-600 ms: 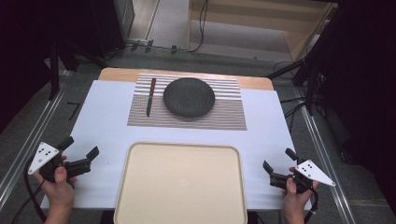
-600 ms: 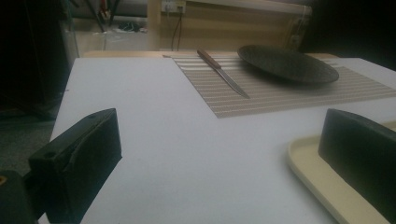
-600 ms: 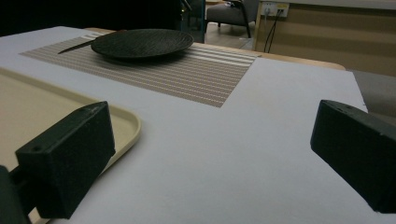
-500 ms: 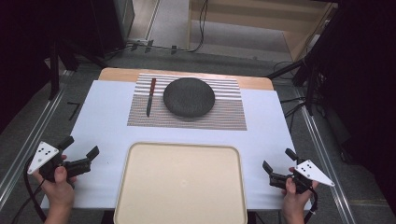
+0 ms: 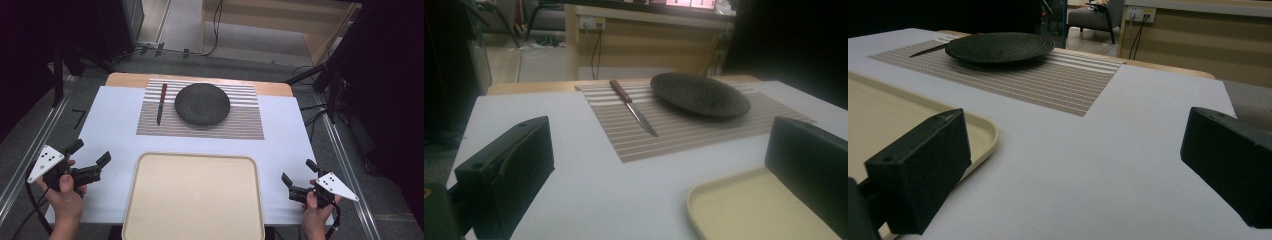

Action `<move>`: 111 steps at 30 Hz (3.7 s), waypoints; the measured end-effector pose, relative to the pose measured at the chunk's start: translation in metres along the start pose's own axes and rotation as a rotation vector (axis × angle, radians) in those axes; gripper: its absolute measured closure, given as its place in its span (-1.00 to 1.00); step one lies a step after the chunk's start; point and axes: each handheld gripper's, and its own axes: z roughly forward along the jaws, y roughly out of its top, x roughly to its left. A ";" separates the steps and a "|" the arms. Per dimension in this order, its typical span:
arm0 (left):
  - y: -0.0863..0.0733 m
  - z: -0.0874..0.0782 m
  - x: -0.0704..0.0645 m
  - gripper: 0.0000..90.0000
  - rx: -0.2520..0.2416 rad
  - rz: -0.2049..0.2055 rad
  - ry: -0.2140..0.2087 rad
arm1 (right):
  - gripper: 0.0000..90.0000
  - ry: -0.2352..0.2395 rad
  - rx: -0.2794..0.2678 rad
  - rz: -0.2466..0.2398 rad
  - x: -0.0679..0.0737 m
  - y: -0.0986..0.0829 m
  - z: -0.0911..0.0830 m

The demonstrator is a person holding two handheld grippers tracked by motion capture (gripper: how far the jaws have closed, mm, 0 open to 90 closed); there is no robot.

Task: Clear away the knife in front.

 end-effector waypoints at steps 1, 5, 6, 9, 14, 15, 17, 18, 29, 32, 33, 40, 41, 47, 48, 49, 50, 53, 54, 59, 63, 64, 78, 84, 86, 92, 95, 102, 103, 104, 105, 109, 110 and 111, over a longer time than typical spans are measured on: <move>0.000 0.000 0.000 -1.00 0.000 0.000 0.000 | -1.00 0.000 0.000 0.000 0.000 0.000 0.000; 0.012 0.010 -0.005 -1.00 0.000 0.016 0.001 | -1.00 0.011 0.001 -0.019 0.001 0.000 0.001; 0.012 0.010 -0.005 -1.00 0.000 0.016 0.001 | -1.00 0.011 0.001 -0.019 0.001 0.000 0.001; 0.019 0.019 -0.005 -1.00 -0.001 0.006 0.003 | -1.00 0.011 0.002 -0.018 0.002 0.000 0.000; 0.030 0.032 -0.006 -1.00 0.006 0.017 0.012 | -1.00 0.015 0.003 -0.024 0.002 0.000 0.000; 0.032 0.035 -0.006 -1.00 0.008 0.024 0.006 | -1.00 0.015 0.005 -0.040 0.004 0.000 0.001; 0.036 0.042 -0.007 -1.00 0.017 0.034 0.004 | -1.00 0.014 0.007 -0.046 0.005 0.000 0.001; 0.037 0.044 -0.007 -1.00 0.018 0.034 0.000 | -1.00 0.014 0.007 -0.046 0.005 0.000 0.001; 0.043 0.084 -0.011 -1.00 0.040 0.027 -0.026 | -1.00 0.017 0.001 -0.046 0.004 0.000 0.000; 0.046 0.093 -0.011 -1.00 0.046 0.027 -0.032 | -1.00 0.016 0.002 -0.050 0.004 0.000 0.000; 0.048 0.097 -0.012 -1.00 0.047 0.027 -0.032 | -1.00 0.015 0.003 -0.051 0.004 0.000 0.001; 0.056 0.117 -0.012 -1.00 0.060 0.028 -0.040 | -1.00 0.015 0.002 -0.050 0.004 0.000 0.001; 0.057 0.120 -0.013 -1.00 0.063 0.027 -0.042 | -1.00 0.015 0.002 -0.049 0.004 0.000 0.001; 0.059 0.137 -0.013 -1.00 0.080 0.030 -0.049 | -1.00 0.015 0.006 -0.050 0.004 0.000 0.001; 0.060 0.139 -0.013 -1.00 0.081 0.027 -0.050 | -1.00 0.015 0.006 -0.050 0.004 0.000 0.001; 0.060 0.142 -0.012 -1.00 0.086 0.021 -0.051 | -1.00 0.017 0.006 -0.052 0.004 0.000 0.001; 0.060 0.144 -0.012 -1.00 0.086 0.019 -0.051 | -1.00 0.017 0.006 -0.052 0.004 0.000 0.001; 0.061 0.151 -0.011 -1.00 0.092 0.020 -0.050 | -1.00 0.023 0.009 -0.052 0.005 0.000 0.002; 0.061 0.153 -0.011 -1.00 0.092 0.019 -0.048 | -1.00 0.023 0.010 -0.055 0.005 0.000 0.002; 0.063 0.162 -0.009 -1.00 0.094 0.017 -0.044 | -1.00 0.023 0.010 -0.057 0.005 0.000 0.002; 0.063 0.170 -0.009 -1.00 0.094 0.019 -0.037 | -1.00 0.024 0.010 -0.057 0.005 0.000 0.002; 0.064 0.172 -0.009 -1.00 0.099 0.018 -0.037 | -1.00 0.024 0.010 -0.058 0.005 0.000 0.002; 0.071 0.208 -0.008 -1.00 0.146 0.001 -0.038 | -1.00 0.022 0.010 -0.057 0.005 0.000 0.002; 0.071 0.224 -0.007 -1.00 0.163 -0.020 -0.036 | -1.00 0.023 0.005 -0.052 0.005 -0.001 0.002; 0.072 0.229 -0.007 -1.00 0.175 -0.017 -0.033 | -1.00 0.022 0.005 -0.054 0.005 0.000 0.002; 0.072 0.252 -0.004 -0.92 0.247 -0.026 0.004 | -1.00 0.023 0.006 -0.058 0.005 0.000 0.002; 0.071 0.262 -0.003 -0.91 0.283 -0.036 0.015 | -1.00 0.023 0.006 -0.056 0.005 0.000 0.002; 0.070 0.285 0.000 -0.50 0.406 -0.084 0.070 | -1.00 0.023 0.004 -0.054 0.004 -0.001 0.002; 0.070 0.288 0.001 -0.50 0.419 -0.086 0.076 | -1.00 0.023 0.004 -0.054 0.004 -0.001 0.002; 0.070 0.291 0.001 -0.43 0.431 -0.088 0.084 | -1.00 0.023 0.004 -0.053 0.004 -0.001 0.002; 0.070 0.293 0.002 -0.30 0.442 -0.090 0.091 | -1.00 0.025 0.002 -0.053 0.005 -0.001 0.002; 0.068 0.305 0.005 -0.15 0.506 -0.093 0.111 | -1.00 0.025 0.002 -0.050 0.004 -0.001 0.002; 0.067 0.307 0.005 -0.12 0.517 -0.096 0.117 | -1.00 0.024 0.004 -0.050 0.004 -0.001 0.002; 0.066 0.309 0.007 -0.06 0.529 -0.106 0.116 | -1.00 0.025 0.003 -0.053 0.004 0.000 0.002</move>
